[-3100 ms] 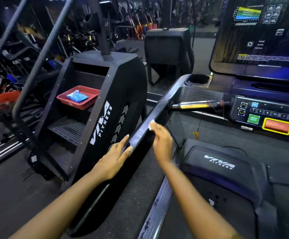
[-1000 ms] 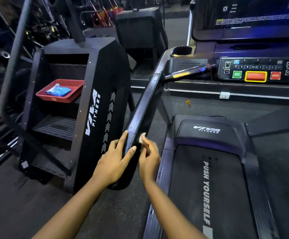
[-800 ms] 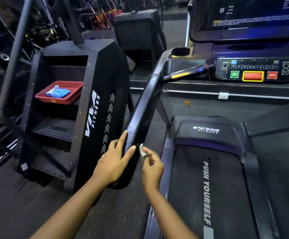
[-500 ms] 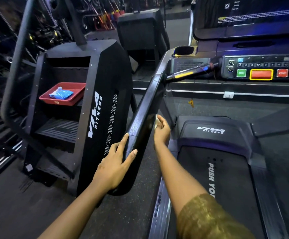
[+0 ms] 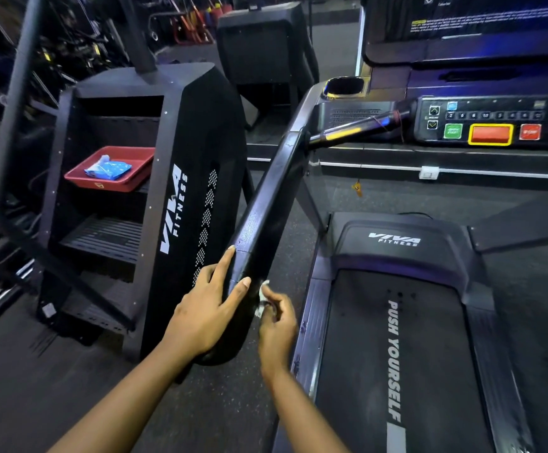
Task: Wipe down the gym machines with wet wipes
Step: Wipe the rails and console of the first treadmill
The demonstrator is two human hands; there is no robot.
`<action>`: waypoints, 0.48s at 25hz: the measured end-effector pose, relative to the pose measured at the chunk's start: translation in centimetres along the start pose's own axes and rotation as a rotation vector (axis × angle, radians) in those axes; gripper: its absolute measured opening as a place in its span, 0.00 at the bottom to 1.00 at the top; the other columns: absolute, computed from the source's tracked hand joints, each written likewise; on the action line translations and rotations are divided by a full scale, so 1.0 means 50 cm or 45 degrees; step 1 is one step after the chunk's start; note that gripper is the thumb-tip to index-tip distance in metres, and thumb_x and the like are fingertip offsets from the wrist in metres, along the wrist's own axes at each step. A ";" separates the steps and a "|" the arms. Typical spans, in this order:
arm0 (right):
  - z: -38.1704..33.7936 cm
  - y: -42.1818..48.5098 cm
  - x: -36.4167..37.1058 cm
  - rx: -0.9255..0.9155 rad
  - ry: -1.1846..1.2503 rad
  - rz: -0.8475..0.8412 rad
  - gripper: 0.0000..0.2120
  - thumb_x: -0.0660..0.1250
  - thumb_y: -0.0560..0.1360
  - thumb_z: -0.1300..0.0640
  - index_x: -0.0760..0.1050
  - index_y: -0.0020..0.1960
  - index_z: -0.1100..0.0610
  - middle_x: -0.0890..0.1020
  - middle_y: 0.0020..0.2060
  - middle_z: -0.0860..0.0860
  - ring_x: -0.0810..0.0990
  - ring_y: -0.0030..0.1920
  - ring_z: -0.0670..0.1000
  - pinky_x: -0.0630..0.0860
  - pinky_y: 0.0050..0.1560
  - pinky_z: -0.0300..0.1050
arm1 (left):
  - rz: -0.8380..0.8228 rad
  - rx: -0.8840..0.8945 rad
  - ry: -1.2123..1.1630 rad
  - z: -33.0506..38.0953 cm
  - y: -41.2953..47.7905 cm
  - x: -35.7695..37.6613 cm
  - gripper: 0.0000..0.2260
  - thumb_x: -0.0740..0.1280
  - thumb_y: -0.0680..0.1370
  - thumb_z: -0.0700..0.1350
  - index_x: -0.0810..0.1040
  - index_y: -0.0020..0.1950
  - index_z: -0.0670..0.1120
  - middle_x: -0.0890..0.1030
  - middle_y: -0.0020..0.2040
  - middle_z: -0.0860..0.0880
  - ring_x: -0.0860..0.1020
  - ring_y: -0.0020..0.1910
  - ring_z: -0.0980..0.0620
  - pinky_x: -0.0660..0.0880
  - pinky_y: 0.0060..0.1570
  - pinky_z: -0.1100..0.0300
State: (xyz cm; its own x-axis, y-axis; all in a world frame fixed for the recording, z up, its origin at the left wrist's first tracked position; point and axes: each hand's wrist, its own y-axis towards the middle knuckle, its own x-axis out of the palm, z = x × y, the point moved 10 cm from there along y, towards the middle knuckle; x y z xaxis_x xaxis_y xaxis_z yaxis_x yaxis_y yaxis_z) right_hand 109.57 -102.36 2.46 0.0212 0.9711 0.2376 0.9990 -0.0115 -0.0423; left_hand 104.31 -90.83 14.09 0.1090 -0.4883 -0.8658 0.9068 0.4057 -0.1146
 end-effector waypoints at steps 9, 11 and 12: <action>-0.124 0.305 0.061 -0.151 -0.259 0.048 0.20 0.56 0.75 0.72 0.78 0.59 0.59 0.81 0.56 0.54 0.78 0.57 0.50 0.63 0.49 0.18 | 0.014 -0.003 0.015 -0.006 0.005 -0.001 0.29 0.50 0.78 0.64 0.44 0.76 0.64 0.62 0.72 0.54 0.71 0.65 0.49 0.67 0.60 0.52; -0.118 0.277 0.062 -0.193 -0.307 0.079 0.20 0.57 0.74 0.73 0.78 0.60 0.59 0.81 0.56 0.54 0.78 0.58 0.52 0.61 0.50 0.17 | 0.012 -0.008 0.014 -0.009 0.005 0.001 0.29 0.50 0.77 0.65 0.44 0.76 0.64 0.62 0.72 0.55 0.71 0.66 0.48 0.67 0.62 0.51; -0.112 0.248 0.060 -0.206 -0.307 0.091 0.20 0.58 0.74 0.74 0.78 0.60 0.60 0.81 0.56 0.54 0.78 0.58 0.51 0.62 0.51 0.17 | 0.016 -0.011 0.013 -0.010 0.006 0.001 0.29 0.50 0.77 0.65 0.44 0.76 0.65 0.62 0.72 0.55 0.71 0.66 0.47 0.67 0.63 0.50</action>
State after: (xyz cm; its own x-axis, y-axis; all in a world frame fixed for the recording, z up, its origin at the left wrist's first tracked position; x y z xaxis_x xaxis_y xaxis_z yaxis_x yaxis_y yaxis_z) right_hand 122.26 -100.92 8.08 0.1012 0.9949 0.0010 0.9889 -0.1007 0.1093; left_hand 104.37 -90.34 13.76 0.1159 -0.4753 -0.8722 0.9017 0.4185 -0.1083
